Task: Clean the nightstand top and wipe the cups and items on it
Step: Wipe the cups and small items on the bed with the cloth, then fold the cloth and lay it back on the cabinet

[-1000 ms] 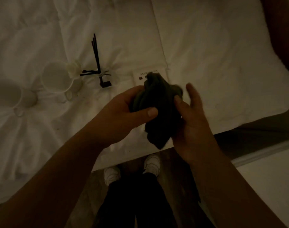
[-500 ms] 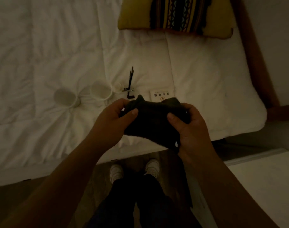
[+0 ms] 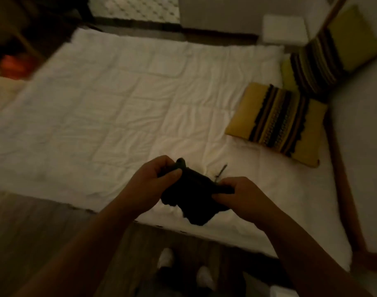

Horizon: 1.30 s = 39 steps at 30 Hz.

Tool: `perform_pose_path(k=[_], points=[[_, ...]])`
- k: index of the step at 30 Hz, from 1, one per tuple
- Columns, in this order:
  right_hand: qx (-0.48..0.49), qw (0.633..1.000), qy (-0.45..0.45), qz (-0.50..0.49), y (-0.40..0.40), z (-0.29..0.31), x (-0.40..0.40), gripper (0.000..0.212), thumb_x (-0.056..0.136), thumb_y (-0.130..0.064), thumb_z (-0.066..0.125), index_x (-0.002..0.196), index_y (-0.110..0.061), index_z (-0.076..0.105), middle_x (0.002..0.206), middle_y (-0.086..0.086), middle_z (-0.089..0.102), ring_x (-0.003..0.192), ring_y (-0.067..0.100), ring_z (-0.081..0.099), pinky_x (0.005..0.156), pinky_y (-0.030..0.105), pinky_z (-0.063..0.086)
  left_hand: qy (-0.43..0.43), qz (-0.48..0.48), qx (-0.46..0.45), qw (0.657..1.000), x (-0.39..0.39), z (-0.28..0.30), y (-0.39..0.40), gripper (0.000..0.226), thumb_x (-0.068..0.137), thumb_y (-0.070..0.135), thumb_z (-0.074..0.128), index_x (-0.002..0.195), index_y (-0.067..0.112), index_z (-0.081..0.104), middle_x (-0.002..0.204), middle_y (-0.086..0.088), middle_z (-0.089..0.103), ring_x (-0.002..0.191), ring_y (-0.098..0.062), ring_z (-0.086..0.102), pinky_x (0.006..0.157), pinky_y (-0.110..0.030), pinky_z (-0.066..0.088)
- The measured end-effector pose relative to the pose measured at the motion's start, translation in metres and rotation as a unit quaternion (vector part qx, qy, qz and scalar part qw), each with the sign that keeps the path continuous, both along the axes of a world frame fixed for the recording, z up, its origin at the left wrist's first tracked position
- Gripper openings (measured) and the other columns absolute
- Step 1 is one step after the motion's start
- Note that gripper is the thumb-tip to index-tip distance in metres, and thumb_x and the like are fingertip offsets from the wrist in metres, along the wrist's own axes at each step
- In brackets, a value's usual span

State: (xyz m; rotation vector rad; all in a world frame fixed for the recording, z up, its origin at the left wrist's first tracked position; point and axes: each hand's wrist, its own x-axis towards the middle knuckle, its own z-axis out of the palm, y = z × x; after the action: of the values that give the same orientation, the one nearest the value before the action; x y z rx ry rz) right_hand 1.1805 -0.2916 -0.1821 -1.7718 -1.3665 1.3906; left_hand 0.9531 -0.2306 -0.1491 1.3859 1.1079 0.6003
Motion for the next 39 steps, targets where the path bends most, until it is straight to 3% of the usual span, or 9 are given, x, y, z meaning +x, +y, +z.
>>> perform_pose_path(k=[3,7,10,16,19,22,29,34,39], points=[[0.054,0.997,0.024,0.047,0.026,0.03,-0.027,0.015,0.078,-0.019,0.076,0.069,-0.028,0.068,0.062,-0.01,0.067,0.057,-0.004,0.063,0.049,0.009,0.044,-0.113,0.111,-0.063,0.985,-0.033,0.029,-0.016,0.017,0.083,0.021,0.061,0.083,0.005,0.056,0.063,-0.013,0.062,0.051,-0.029,0.061,0.044,-0.033,0.052],[0.075,0.986,0.109,0.102,0.055,0.066,-0.087,0.014,0.068,-0.028,0.078,0.08,-0.027,0.071,0.073,-0.003,0.073,0.068,0.014,0.071,0.056,0.027,0.055,-0.21,0.293,-0.08,0.929,-0.103,0.06,-0.037,0.013,0.082,0.02,0.057,0.083,0.007,0.055,0.068,-0.012,0.061,0.059,-0.026,0.063,0.048,-0.033,0.053],[0.091,0.967,0.166,0.168,0.062,0.085,-0.146,0.012,0.066,-0.025,0.076,0.071,-0.028,0.066,0.063,-0.006,0.066,0.06,0.013,0.068,0.052,0.022,0.05,-0.218,0.406,-0.042,0.886,-0.165,0.069,-0.059,0.015,0.094,0.018,0.052,0.092,0.005,0.059,0.077,-0.013,0.067,0.07,-0.029,0.067,0.058,-0.036,0.056],[0.147,0.923,0.206,0.292,0.047,0.094,-0.288,0.032,0.079,-0.001,0.072,0.071,-0.03,0.06,0.066,-0.001,0.067,0.056,0.009,0.066,0.045,0.014,0.045,-0.213,0.643,-0.012,0.735,-0.295,0.059,-0.113,0.018,0.093,0.019,0.057,0.11,0.017,0.057,0.101,-0.01,0.067,0.081,-0.025,0.072,0.06,-0.032,0.058],[0.205,0.904,0.214,0.307,0.037,0.102,-0.357,0.041,0.081,0.007,0.067,0.075,-0.033,0.061,0.072,-0.007,0.067,0.063,0.007,0.066,0.051,0.019,0.051,-0.057,0.64,0.029,0.766,-0.353,0.056,-0.14,0.032,0.091,0.012,0.059,0.112,0.036,0.054,0.103,-0.002,0.062,0.082,-0.021,0.069,0.055,-0.028,0.056],[0.265,0.873,0.228,0.341,0.031,0.121,-0.434,0.045,0.079,0.007,0.066,0.08,-0.038,0.062,0.089,-0.007,0.069,0.085,0.012,0.067,0.073,0.023,0.054,0.039,0.562,-0.011,0.826,-0.415,0.058,-0.172,0.019,0.095,0.012,0.055,0.097,0.027,0.067,0.094,-0.006,0.07,0.074,-0.02,0.07,0.057,-0.029,0.055],[0.301,0.834,0.233,0.398,0.031,0.14,-0.578,0.04,0.078,-0.004,0.065,0.083,-0.043,0.06,0.093,-0.011,0.067,0.088,0.013,0.067,0.069,0.029,0.058,-0.048,0.492,-0.069,0.866,-0.528,0.067,-0.222,0.032,0.077,0.025,0.07,0.106,0.013,0.064,0.089,-0.012,0.073,0.079,-0.031,0.072,0.06,-0.034,0.058],[0.288,0.835,0.239,0.405,0.054,0.13,-0.655,0.037,0.077,-0.007,0.066,0.084,-0.043,0.059,0.092,-0.01,0.067,0.09,0.012,0.066,0.075,0.024,0.056,0.21,0.5,-0.017,0.84,-0.59,0.055,-0.211,0.014,0.085,0.016,0.069,0.084,0.028,0.063,0.075,0.002,0.067,0.063,0.001,0.065,0.049,-0.009,0.044],[0.281,0.83,0.214,0.432,0.105,0.113,-0.729,0.047,0.079,0.001,0.07,0.091,-0.043,0.06,0.093,-0.014,0.065,0.088,0.008,0.065,0.07,0.023,0.057,0.241,0.531,-0.008,0.813,-0.658,0.046,-0.177,0.012,0.09,0.017,0.063,0.091,0.029,0.068,0.073,0.006,0.068,0.06,-0.002,0.066,0.051,-0.014,0.051]])
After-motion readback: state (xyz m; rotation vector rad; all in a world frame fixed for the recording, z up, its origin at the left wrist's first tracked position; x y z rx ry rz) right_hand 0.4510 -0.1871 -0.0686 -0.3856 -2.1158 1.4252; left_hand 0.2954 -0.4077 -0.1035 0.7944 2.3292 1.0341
